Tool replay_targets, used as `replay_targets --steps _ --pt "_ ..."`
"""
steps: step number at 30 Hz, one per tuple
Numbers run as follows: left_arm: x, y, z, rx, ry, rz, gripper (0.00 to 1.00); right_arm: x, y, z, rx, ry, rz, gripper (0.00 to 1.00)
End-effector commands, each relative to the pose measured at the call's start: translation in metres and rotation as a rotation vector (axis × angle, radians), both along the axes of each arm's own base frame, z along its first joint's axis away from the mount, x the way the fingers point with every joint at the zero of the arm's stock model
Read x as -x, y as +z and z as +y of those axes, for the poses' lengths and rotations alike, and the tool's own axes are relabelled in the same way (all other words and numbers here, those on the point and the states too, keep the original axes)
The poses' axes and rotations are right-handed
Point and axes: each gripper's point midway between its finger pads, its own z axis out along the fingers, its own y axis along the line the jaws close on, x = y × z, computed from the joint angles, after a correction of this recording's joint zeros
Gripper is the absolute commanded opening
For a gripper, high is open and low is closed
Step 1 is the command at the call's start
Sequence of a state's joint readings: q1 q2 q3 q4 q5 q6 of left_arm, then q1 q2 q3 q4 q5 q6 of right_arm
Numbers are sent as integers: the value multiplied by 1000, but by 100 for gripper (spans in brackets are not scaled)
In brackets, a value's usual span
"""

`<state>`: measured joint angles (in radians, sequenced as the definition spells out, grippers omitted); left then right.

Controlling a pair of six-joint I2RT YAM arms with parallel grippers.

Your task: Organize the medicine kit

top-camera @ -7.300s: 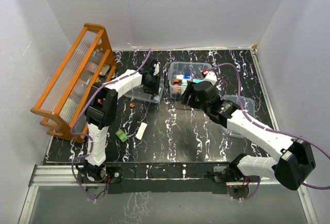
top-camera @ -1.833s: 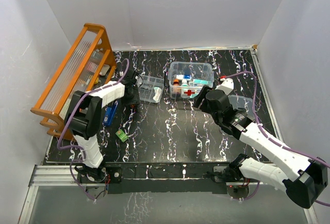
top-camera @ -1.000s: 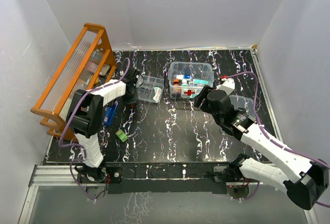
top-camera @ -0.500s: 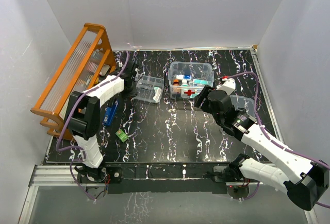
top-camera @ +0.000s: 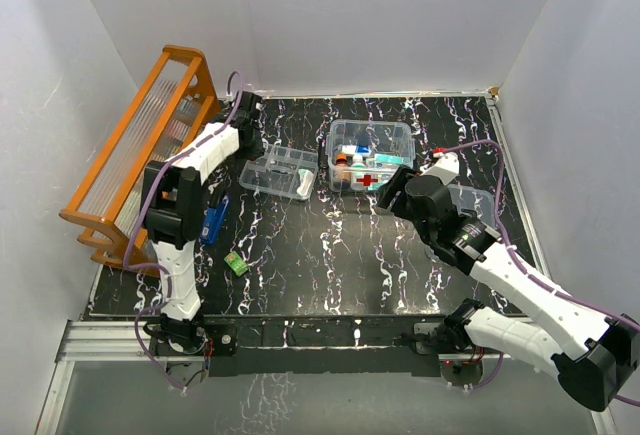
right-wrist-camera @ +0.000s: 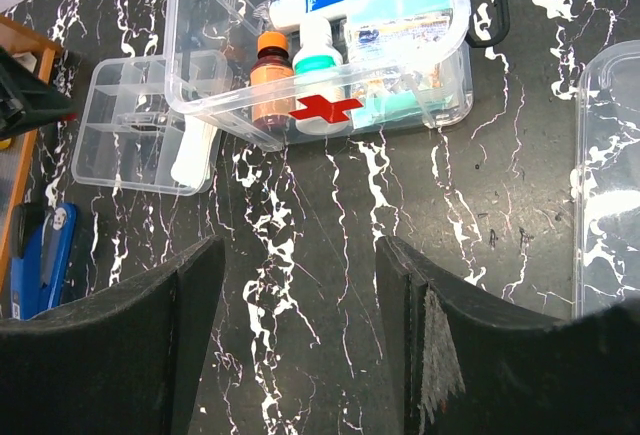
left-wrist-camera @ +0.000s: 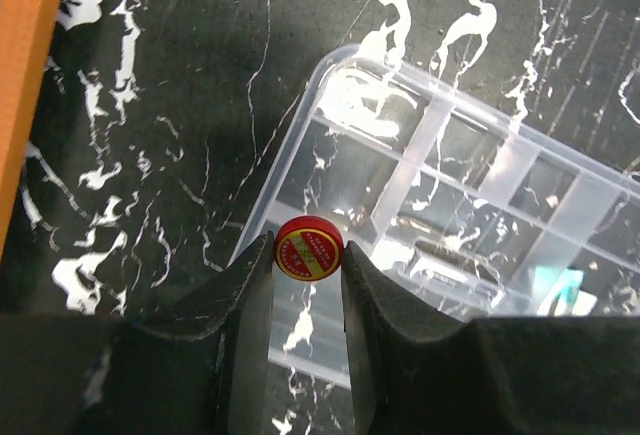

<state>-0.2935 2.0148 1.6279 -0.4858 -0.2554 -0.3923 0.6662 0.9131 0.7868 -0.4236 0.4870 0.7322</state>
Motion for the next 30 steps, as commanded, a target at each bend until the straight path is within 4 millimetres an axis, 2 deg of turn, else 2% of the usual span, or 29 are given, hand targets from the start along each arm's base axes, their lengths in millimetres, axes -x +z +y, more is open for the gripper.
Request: replay_targets --steps 1,8,20,24,30 --pt "-14 2 -10 36 -44 2 23 -3 14 -6 -16 -32 -45 60" --pt "-25 -12 -14 35 -61 3 23 -3 15 -7 -10 -34 -46 60" --pt "-28 -42 -13 20 -80 52 27 -4 13 -8 2 -38 -42 60" --pt "-29 -44 -13 12 -85 60 29 -4 13 -7 6 -35 -41 60" --pt "-31 -31 -13 13 -91 47 42 -6 13 -6 8 -34 -40 60"
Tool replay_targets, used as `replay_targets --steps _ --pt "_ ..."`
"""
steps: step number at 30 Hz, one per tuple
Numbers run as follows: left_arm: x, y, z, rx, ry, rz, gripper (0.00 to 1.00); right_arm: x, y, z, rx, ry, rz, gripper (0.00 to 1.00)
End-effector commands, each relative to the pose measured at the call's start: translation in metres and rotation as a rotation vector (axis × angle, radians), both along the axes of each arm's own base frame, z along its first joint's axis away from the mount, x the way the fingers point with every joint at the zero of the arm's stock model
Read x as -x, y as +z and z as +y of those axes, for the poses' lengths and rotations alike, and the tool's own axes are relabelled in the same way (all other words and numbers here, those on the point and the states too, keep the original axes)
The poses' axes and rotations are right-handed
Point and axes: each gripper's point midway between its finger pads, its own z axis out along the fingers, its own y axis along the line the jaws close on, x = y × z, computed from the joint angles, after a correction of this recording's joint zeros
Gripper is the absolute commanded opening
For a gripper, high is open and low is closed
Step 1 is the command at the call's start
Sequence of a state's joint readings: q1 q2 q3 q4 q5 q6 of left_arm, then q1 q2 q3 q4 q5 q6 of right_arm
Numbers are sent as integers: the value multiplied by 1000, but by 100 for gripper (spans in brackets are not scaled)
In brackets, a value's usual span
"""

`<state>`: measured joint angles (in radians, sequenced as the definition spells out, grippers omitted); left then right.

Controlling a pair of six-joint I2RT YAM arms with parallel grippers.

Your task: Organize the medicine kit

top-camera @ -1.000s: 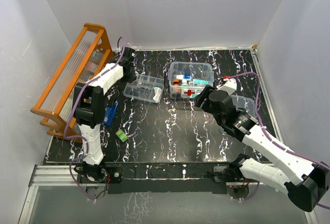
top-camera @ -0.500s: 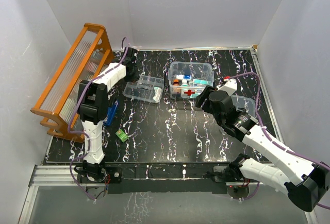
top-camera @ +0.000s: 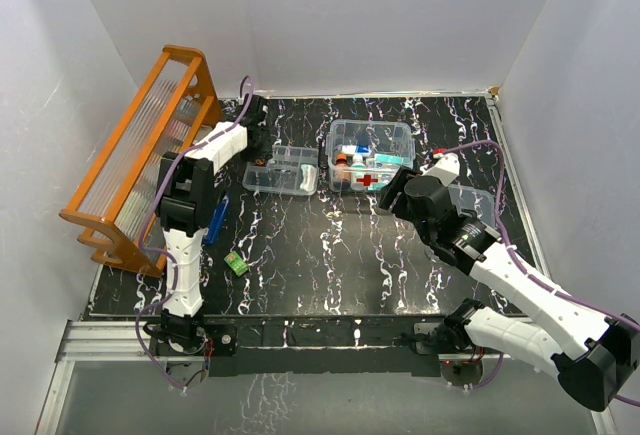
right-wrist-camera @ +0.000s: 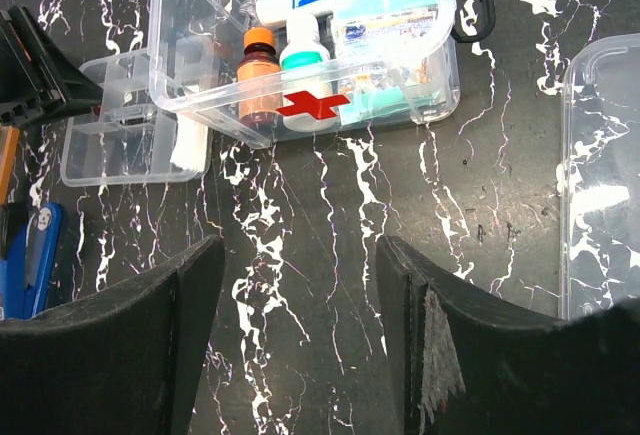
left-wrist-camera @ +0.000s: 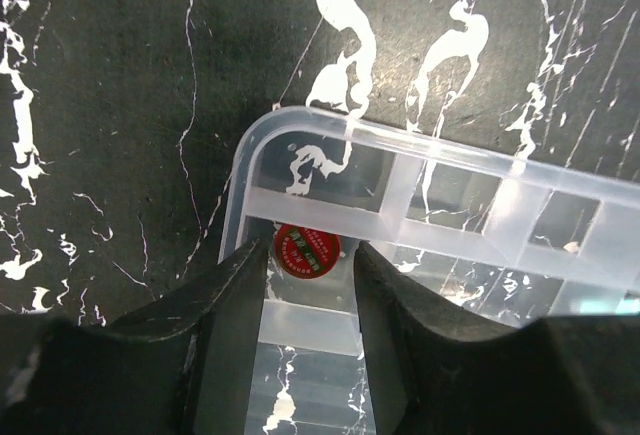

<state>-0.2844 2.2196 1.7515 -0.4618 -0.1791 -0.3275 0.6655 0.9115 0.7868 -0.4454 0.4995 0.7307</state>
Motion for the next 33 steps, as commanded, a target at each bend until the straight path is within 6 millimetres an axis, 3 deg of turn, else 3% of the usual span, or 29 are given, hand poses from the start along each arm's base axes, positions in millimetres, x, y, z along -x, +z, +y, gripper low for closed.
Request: replay_targets --steps 1,9,15,19,27,33 --pt "-5 28 1 7 -7 -35 43 -8 16 -2 -8 -22 -51 60" --pt "8 58 2 31 4 -52 43 -9 15 -1 -7 -21 -49 60" --pt "47 82 9 57 25 -42 45 -9 14 0 -12 -17 -52 60" --pt "85 93 16 72 24 -20 48 -8 11 1 -17 -9 -48 60" --pt "194 70 36 118 101 110 51 -11 6 13 -28 31 -35 60" --pt "253 51 34 206 96 167 71 -11 -2 20 -24 66 -17 60"
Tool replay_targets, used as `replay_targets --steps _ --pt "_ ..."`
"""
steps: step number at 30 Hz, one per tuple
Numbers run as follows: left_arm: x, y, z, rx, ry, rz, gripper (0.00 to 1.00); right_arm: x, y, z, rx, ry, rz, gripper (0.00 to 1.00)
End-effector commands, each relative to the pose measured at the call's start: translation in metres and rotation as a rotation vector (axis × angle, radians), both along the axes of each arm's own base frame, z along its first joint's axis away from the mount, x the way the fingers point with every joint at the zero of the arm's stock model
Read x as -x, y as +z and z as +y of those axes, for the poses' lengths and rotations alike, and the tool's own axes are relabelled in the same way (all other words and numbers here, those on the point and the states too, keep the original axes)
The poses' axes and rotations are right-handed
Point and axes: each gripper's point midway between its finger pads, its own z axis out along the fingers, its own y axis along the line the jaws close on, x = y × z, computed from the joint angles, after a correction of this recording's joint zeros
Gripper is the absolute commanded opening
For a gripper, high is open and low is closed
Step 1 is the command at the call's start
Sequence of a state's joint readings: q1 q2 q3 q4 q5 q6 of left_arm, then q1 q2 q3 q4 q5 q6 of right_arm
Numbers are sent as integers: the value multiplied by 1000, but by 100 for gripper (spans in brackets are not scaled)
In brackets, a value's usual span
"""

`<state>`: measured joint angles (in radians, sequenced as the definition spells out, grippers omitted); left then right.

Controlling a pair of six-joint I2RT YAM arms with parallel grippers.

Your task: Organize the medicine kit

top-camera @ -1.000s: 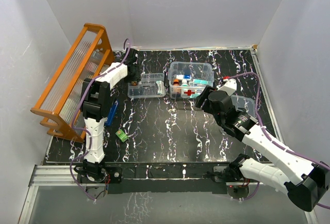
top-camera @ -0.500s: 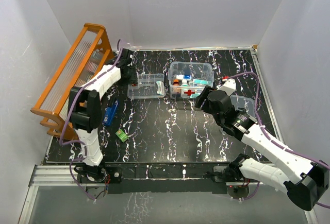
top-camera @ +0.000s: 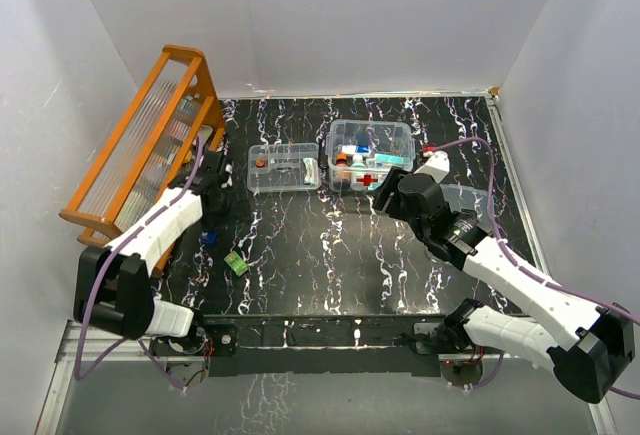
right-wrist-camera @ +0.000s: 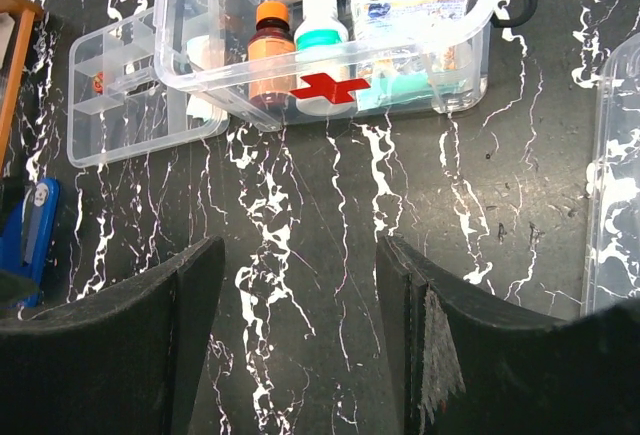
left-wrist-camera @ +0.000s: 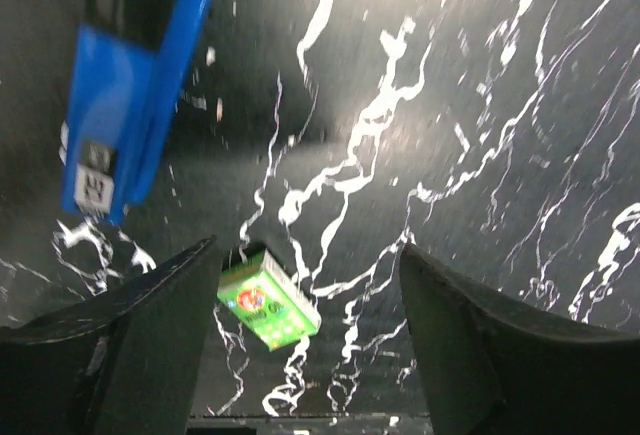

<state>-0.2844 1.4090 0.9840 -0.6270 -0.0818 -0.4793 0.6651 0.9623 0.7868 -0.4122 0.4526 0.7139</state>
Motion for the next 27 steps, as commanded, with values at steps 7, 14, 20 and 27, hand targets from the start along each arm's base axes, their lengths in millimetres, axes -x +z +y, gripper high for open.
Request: replay_targets --steps 7,14,20,27 --pt "49 -27 -9 94 -17 118 77 -9 6 14 -79 20 -42 60" --pt "59 -35 -9 98 -22 154 78 -12 -4 22 -77 35 -6 60" --pt "57 -46 -2 46 -9 196 79 -14 -5 25 -70 43 -4 60" --pt "66 -60 -3 55 20 246 77 -18 -7 26 -52 50 -9 60"
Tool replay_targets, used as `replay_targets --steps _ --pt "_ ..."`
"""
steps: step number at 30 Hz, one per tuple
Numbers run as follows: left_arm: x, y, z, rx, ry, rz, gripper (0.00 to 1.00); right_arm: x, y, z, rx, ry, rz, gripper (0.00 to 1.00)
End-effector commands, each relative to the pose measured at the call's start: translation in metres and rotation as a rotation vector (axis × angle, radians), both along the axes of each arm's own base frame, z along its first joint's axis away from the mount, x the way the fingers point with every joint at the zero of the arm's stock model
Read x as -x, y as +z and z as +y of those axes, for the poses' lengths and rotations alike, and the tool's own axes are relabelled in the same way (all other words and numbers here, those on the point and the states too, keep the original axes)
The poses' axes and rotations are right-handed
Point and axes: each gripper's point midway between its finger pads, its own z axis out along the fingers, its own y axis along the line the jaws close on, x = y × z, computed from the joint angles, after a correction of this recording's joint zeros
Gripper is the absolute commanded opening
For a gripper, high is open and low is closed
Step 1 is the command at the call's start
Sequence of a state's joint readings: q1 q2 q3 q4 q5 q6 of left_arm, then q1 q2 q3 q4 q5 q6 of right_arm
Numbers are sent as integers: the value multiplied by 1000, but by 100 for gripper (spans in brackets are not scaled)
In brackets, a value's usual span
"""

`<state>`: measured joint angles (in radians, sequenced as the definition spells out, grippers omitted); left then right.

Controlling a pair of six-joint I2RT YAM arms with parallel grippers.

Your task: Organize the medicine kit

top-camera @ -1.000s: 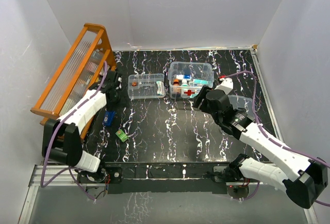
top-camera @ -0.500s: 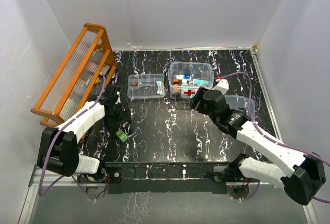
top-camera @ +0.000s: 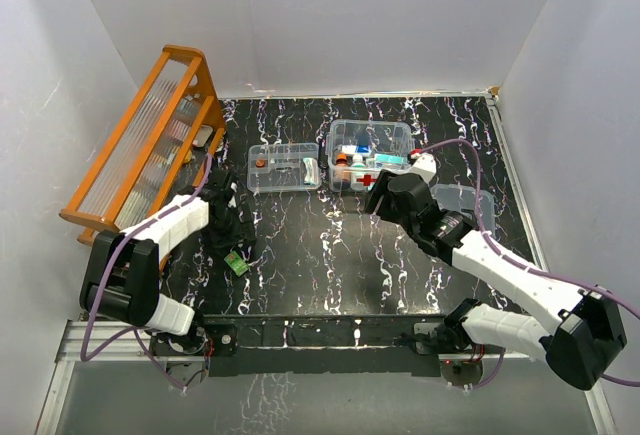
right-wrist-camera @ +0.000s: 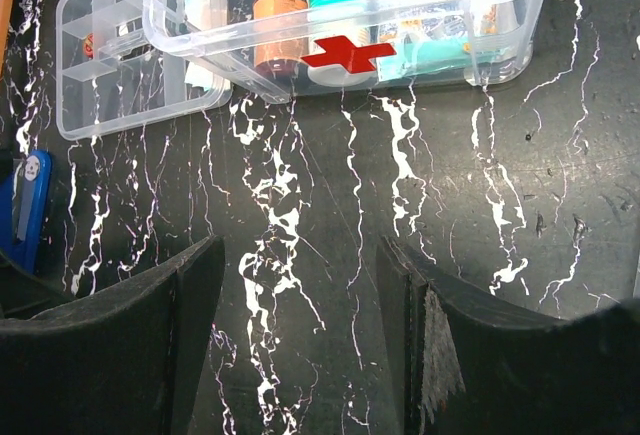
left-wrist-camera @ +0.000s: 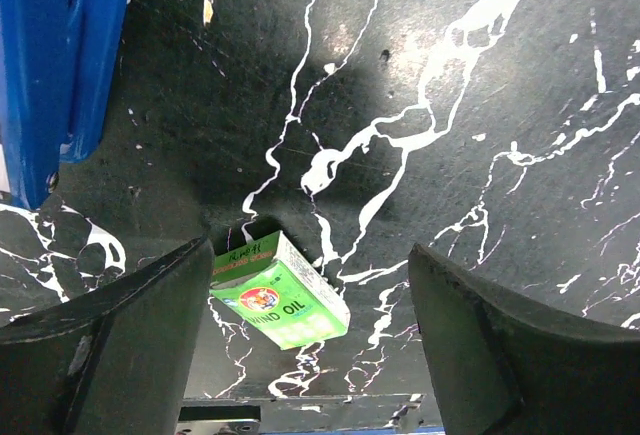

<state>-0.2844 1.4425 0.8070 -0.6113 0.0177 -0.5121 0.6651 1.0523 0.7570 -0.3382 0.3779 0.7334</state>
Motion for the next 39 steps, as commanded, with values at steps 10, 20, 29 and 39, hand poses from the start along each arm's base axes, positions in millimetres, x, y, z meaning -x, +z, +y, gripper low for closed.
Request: replay_targets --steps 10,20,29,39 --pt "29 -4 -18 122 59 90 65 -15 15 13 -40 18 -60 60" --pt "52 -4 -33 187 49 145 65 -16 13 17 -48 33 -60 60" --pt "66 1 -47 207 27 163 69 -13 13 15 -52 34 -64 60" --pt "59 -10 -35 7 16 131 77 -11 15 14 -57 37 -72 61"
